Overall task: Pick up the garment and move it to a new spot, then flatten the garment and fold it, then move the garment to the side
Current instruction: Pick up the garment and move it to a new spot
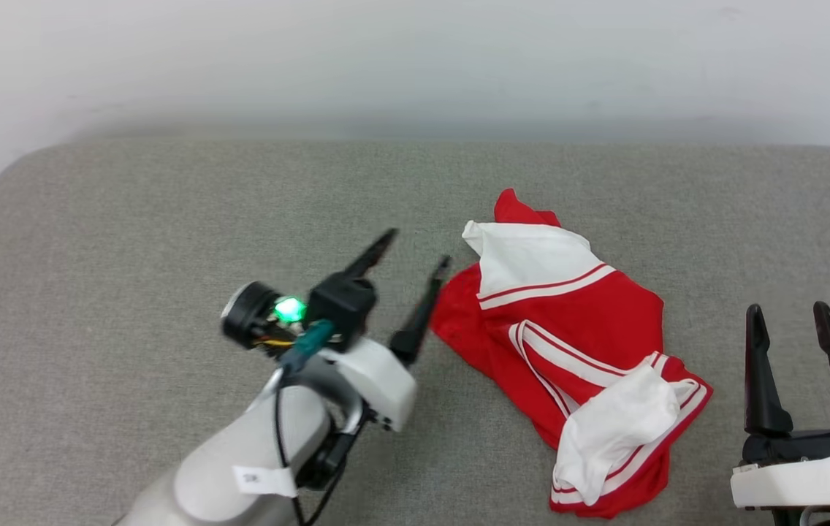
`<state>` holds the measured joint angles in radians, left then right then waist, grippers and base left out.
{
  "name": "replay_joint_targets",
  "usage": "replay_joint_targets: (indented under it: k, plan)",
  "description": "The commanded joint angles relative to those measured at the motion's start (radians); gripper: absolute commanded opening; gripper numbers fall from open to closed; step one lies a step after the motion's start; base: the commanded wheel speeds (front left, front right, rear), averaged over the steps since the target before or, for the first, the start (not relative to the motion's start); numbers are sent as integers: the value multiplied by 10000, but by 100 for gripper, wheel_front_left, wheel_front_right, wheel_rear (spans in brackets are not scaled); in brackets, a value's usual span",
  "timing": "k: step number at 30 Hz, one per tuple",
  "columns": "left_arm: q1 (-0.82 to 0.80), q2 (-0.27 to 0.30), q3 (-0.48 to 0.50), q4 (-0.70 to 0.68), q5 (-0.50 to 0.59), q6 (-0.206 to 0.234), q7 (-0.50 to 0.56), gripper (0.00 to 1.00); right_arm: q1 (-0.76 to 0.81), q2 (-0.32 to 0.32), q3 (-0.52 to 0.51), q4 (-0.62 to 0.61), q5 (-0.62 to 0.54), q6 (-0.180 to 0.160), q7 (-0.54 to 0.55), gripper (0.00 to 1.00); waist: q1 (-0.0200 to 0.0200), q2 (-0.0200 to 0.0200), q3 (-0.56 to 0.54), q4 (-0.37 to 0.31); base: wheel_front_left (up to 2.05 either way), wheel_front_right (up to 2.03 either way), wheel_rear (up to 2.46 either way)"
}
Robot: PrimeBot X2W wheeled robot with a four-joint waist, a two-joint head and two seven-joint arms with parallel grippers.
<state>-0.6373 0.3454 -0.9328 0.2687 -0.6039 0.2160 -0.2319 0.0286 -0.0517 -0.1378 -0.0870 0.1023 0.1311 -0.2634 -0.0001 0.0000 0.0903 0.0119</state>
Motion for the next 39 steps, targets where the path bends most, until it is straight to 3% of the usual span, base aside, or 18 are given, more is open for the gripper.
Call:
replay_joint_targets:
  k: [1, 9, 15, 19, 28, 39]
  plan:
    - [224, 117, 173, -35, 25, 174, -108, 100, 122, 27, -12, 49, -25, -7, -21, 100, 1, 0, -94, 85, 0, 0, 0]
    - [2211, 752, 2468, -1043, 611, 1683, -346, 100, 406, 27, 13, 376, -12, -7, -21, 100, 1, 0, -446, 250, 0, 0, 0]
    - [4165, 600, 4485, -2082, 1617, 2049, -335, 100, 618, 27, 94, 605, 61, -7, -20, 100, 1, 0, -727, 256, 0, 0, 0]
    - [5339, 227, 5555, -2511, 2264, 1793, -334, 100, 766, 28, 187, 747, 134, -7, -20, 100, 1, 0, -819, 206, 0, 0, 0]
    - [6978, -876, 7097, -2586, 3465, 714, -336, 100, 1019, 28, 418, 990, 243, -7, -20, 100, 1, 0, -1001, 37, 0, 0, 0]
    - [7576, -1644, 7785, -2403, 4568, -415, -336, 100, 1281, 28, 559, 1220, 287, -7, -20, 100, 1, 0, -1131, 65, 0, 0, 0]
